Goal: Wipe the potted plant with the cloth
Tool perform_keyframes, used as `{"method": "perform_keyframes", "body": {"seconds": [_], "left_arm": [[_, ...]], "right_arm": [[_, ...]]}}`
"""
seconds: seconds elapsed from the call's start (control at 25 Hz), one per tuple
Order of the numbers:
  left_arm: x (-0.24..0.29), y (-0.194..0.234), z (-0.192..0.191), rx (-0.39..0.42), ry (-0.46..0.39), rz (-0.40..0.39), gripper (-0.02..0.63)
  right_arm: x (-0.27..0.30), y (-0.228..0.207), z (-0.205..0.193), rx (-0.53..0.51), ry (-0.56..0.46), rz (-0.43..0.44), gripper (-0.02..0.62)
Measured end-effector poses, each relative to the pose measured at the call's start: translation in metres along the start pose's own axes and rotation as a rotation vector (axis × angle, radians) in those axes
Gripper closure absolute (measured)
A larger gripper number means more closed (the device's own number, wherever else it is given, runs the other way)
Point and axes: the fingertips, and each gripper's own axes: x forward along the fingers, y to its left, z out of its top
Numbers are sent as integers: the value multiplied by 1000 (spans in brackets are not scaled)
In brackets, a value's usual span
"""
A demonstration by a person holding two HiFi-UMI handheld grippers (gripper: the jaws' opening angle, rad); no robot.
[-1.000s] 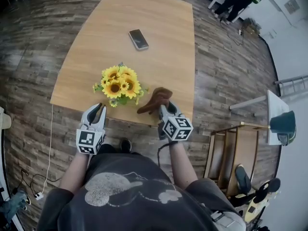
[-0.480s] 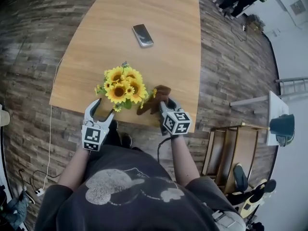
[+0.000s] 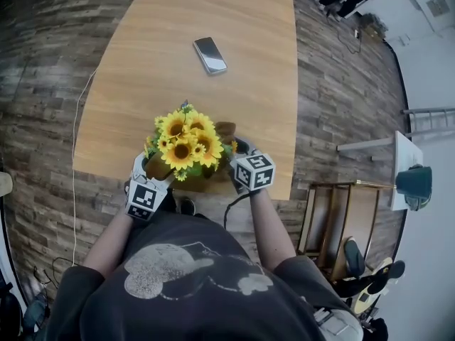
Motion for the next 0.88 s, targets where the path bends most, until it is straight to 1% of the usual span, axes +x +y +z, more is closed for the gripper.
{"method": "perform_keyframes", "body": {"seconds": [0.24,0.32,0.48,0.68,0.88], "left_arm": [[4,-3,1,17,12,-69,265],[5,-6,2,16,8,-88,290],[4,-3,-1,-2,0,-94,307],[4,0,-3,-8,-4,-149,308],[5,6,-4,13,4,-189,308]], "right_arm": [[18,18,6,-9,21,109,545],[16,24,5,-8,25,137,545],[12,44,-4,-32,46,200,545],[9,53,-6,-24,33,197,545],[2,65,-13,-10,22,196,545]]}}
